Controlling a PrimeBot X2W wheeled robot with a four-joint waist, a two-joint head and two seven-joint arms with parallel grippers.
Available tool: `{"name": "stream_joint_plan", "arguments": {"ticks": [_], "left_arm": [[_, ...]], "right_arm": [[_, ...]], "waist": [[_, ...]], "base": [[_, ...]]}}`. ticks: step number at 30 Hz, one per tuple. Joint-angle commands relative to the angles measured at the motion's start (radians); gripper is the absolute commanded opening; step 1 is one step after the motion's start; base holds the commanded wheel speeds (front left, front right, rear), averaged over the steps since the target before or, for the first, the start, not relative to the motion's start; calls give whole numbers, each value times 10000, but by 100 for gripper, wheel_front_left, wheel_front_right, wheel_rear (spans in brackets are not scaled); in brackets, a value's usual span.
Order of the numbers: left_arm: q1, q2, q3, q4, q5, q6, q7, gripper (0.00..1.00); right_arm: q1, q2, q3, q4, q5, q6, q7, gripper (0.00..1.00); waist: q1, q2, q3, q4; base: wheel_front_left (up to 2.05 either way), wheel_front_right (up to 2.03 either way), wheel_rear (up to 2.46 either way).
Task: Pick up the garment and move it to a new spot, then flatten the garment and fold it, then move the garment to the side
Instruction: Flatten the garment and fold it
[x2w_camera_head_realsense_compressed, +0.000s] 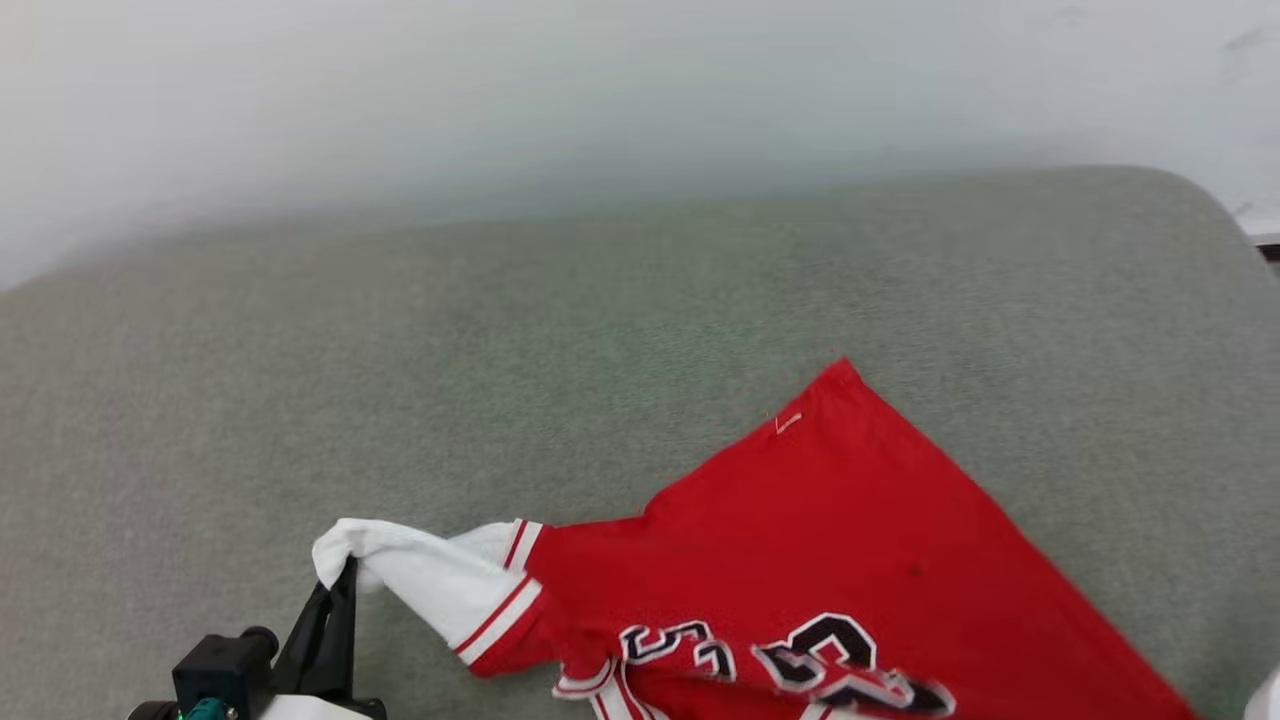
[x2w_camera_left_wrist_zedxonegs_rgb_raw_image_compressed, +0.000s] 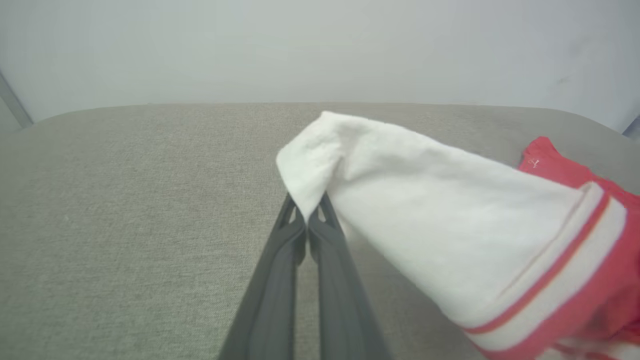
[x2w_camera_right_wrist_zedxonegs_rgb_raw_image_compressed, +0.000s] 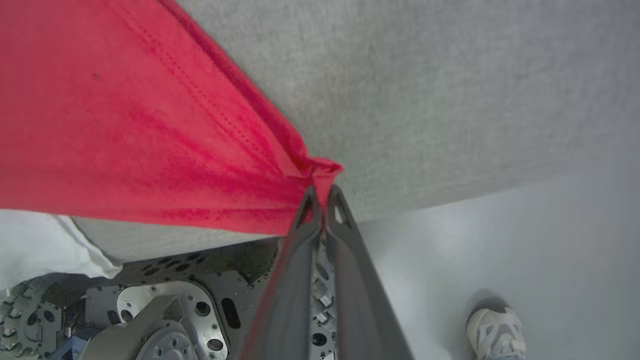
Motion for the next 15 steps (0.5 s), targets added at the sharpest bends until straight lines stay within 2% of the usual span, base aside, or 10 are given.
{"name": "stream_joint_plan", "arguments": {"ticks": [1,4,5,6,10,15], "left_arm": [[136,65,62,-51,-68,23,49,0],[161,115,66,-124,-95,55,160,0],[143,130,57,-161,-108,65,196,0],[139,139,47,-199,-112,73,217,0],[156,140,-13,-378,-136,118,315,0],[50,166,-147,-686,-92,136,409,0]], "right_arm": [[391,274,-149,-85,36,-7,-100,0],[1261,963,-434,-114,-69,-7,-218,0],[1486,1188,-501,-137,-81,-7,-259,26],[1658,1347,-542,-168,-131,-7,-273,100],[1774,1878,-866,-570,67,-7,-971,100],[737,1933,-1088,-1369,-44,-7,-3773,100]], "waist": [[2,0,-244,-260],[2,0,-282,-319],[2,0,-290,-325],[2,0,-294,-332],[2,0,-318,-344],[2,0,-163,-289]], "base": [[0,0,0],[0,0,0],[0,0,0],[0,0,0],[0,0,0],[0,0,0]]}}
